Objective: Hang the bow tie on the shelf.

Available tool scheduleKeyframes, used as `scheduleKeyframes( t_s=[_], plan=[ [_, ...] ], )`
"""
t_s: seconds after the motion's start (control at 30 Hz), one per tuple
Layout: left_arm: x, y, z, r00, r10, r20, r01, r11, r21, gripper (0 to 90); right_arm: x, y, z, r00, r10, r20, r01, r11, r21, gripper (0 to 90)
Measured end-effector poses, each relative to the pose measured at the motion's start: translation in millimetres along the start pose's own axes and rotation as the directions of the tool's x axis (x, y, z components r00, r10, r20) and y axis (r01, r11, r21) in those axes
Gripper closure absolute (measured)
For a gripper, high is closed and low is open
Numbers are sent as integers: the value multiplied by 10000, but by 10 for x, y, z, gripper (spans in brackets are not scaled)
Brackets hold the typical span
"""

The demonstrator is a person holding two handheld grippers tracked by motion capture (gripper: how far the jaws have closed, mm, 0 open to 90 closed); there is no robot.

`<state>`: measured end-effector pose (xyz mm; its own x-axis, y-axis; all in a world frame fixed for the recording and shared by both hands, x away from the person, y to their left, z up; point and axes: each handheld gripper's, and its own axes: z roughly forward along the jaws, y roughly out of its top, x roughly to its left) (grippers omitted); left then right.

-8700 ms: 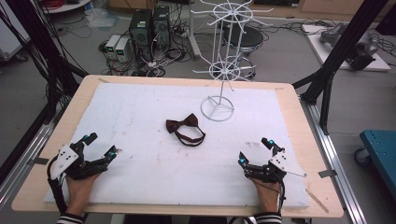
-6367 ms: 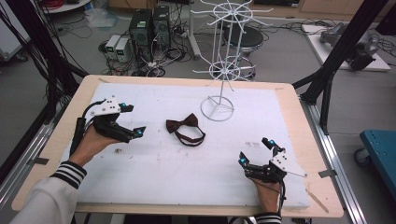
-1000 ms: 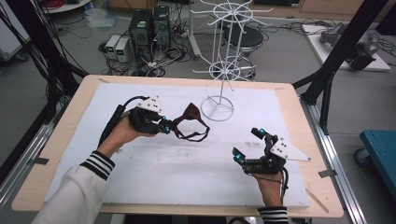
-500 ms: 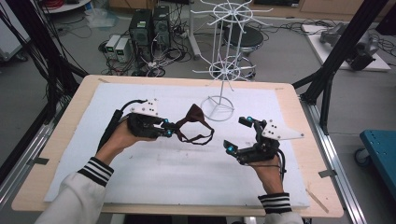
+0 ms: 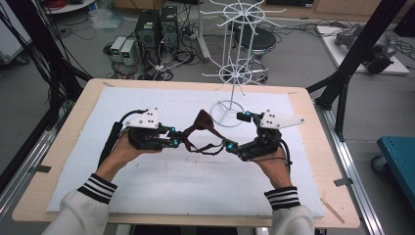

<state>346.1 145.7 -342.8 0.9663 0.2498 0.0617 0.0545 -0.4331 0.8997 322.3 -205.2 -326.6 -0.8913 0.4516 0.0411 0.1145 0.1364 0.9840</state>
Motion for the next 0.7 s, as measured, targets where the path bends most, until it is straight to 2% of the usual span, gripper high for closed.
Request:
scheduleKeyframes(
  t_s=[0.3, 0.4, 0.53, 0.7],
  plan=[
    [-58, -65, -4, 10000, 52, -13, -53, 9986, -521, 754, 16, 127, 184, 9986, -57, -523, 92, 9976, 686, 26],
    [-63, -62, -4, 9999, 86, -70, -90, 9985, -532, 754, 25, 145, 239, 9984, -272, -500, 317, 9954, 903, 46],
    [-72, -58, 0, 9998, 190, -1, -190, 9984, -537, 755, 24, 150, 305, 9968, 13, -801, 68, 9949, 1011, 59],
    [-83, -56, 16, 9994, 360, 11, -359, 9984, -440, 754, 34, 173, 369, 9955, 273, -907, -166, 9930, 1166, 76]
  ],
)
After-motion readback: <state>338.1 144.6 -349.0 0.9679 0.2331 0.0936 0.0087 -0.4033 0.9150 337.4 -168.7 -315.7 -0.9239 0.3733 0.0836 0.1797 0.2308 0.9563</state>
